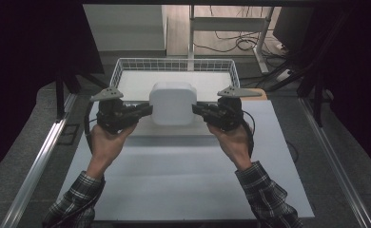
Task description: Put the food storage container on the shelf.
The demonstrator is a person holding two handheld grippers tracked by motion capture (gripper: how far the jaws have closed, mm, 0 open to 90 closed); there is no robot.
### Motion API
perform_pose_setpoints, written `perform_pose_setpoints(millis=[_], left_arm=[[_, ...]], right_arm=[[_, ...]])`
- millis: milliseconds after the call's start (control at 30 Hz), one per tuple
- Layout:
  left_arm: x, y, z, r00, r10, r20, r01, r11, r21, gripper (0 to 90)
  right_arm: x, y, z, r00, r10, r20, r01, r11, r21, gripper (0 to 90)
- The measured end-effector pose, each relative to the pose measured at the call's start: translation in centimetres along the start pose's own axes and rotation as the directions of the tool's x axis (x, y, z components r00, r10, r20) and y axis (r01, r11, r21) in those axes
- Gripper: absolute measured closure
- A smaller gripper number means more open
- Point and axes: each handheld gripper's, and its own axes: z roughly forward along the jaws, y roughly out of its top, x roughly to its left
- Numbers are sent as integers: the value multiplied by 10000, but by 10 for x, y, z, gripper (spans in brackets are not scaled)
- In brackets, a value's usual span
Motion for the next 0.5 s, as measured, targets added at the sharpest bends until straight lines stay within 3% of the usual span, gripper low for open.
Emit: perform_pose_setpoints(millis=[167, 500], left_arm=[[13, 20, 5, 9999, -102, 133, 103, 9999, -90, 802], [34, 32, 24, 9973, -645, 338, 644, 9979, 30, 801]], right_arm=[[-7, 24, 6, 9999, 43, 142, -42, 10000, -68, 773], [-24, 41, 22, 9986, 240, 464, -243, 9997, 47, 770]])
